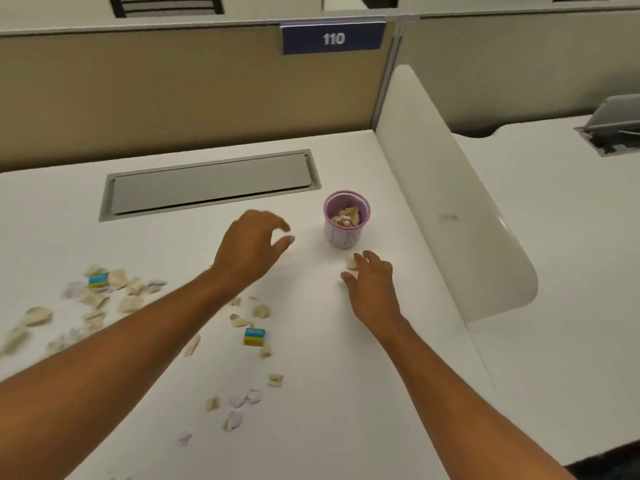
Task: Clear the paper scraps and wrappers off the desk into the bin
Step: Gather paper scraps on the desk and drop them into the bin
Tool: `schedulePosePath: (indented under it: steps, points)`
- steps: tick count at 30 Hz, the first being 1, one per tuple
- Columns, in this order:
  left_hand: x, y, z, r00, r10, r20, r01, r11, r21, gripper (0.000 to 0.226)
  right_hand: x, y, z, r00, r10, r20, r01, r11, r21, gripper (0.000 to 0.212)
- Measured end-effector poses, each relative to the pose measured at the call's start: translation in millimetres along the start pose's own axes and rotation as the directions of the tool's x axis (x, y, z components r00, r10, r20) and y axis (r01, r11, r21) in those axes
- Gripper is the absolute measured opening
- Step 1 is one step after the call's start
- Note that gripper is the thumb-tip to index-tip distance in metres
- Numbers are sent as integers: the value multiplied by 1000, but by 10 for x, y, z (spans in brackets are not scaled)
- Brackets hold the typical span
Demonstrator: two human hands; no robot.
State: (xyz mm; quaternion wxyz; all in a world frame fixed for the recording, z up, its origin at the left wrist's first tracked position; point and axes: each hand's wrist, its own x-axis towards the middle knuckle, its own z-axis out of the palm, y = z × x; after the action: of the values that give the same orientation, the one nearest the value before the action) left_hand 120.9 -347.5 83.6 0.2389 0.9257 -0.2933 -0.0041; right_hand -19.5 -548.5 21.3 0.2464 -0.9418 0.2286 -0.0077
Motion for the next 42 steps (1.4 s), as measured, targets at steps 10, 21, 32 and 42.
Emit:
schedulePosePath:
  steps: [10, 21, 32, 42]
  points:
    - [-1560, -1012, 242, 895, -399, 200, 342, 901, 265, 60, -521, -914, 690, 933, -329, 144, 344, 934, -95, 32]
    - [-2201, -1509, -185, 967, -236, -94, 247, 961, 125, 52, -538, -1770, 978, 896, -435, 85, 420, 894, 156, 29]
    - [-2509, -2539, -461, 748, -664, -17, 655, 733, 183, 78, -99, -1879, 1103, 848, -367, 382, 393, 920, 13, 58]
    - [-2495, -1888, -347, 942, -336, -6, 335, 936, 108, 67, -797, -2114, 1079, 814, -469, 343, 451, 882, 136, 61]
